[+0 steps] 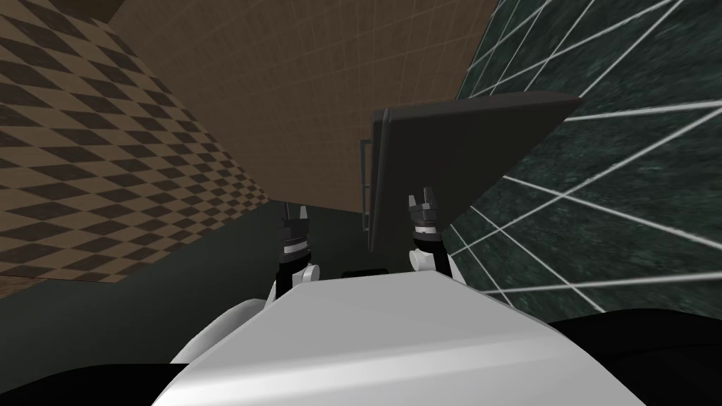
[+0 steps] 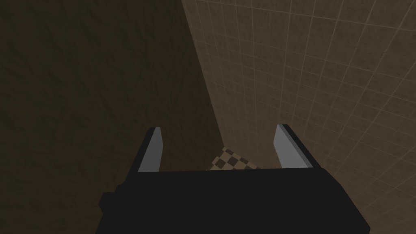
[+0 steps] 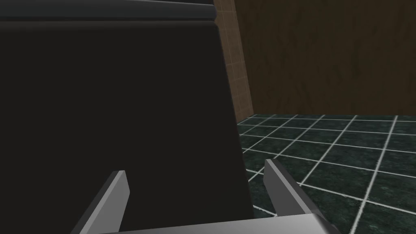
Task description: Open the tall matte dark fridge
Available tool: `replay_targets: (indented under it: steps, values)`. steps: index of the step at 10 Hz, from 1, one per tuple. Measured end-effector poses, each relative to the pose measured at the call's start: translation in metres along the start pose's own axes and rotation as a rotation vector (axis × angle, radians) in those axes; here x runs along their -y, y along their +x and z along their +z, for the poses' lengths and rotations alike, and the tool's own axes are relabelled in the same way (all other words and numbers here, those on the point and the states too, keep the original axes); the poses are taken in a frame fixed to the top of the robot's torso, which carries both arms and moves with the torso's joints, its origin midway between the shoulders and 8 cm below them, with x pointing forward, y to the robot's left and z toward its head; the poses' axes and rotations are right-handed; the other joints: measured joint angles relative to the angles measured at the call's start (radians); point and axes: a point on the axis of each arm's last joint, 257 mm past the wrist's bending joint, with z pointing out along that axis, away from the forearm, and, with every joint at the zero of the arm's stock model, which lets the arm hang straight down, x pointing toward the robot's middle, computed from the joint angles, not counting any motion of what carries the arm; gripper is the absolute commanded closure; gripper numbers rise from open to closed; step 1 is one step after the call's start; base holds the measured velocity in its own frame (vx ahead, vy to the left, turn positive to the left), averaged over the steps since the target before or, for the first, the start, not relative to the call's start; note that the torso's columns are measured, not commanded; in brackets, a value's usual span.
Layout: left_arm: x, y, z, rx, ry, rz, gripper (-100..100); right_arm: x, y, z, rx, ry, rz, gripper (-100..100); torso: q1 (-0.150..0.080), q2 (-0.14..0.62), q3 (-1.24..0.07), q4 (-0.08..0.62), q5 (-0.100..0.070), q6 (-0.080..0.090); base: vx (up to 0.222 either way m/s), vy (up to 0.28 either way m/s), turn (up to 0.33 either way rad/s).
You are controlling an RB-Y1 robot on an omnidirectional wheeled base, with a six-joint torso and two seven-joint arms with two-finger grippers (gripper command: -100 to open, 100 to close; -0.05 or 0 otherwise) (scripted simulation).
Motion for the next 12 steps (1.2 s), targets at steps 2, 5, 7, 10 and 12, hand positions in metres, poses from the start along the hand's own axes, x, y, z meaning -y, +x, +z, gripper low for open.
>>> replay_targets:
  steps: [2,5,7,10,12]
  values:
    - [0.0,0.0,0.0,0.0,0.0,0.0,0,0.0,0.0,0.0,0.0,0.0,0.0,0,0.0,0.104,-0.209,0.105,0.0,0.0,0.0,0.0,0.0]
    - [0.0,0.0,0.0,0.0,0.0,0.0,0,0.0,0.0,0.0,0.0,0.0,0.0,0,0.0,0.322,-0.644,0.322,0.0,0.0,0.0,0.0,0.0]
    - [0.0,0.0,0.0,0.0,0.0,0.0,0,0.0,0.0,0.0,0.0,0.0,0.0,0,0.0,0.47,-0.939,0.47,0.0,0.0,0.0,0.0,0.0]
    - [0.0,0.0,0.0,0.0,0.0,0.0,0,0.0,0.0,0.0,0.0,0.0,0.0,-100,0.0,0.691,-1.382,0.691,0.0,0.0,0.008,0.002,0.028]
    - [0.0,0.0,0.0,0.0,0.0,0.0,0,-0.022,0.008,0.012,-0.044,-0.078,0.015,-100,0.0,0.733,-1.472,0.733,0.0,0.0,0.044,0.004,0.099]
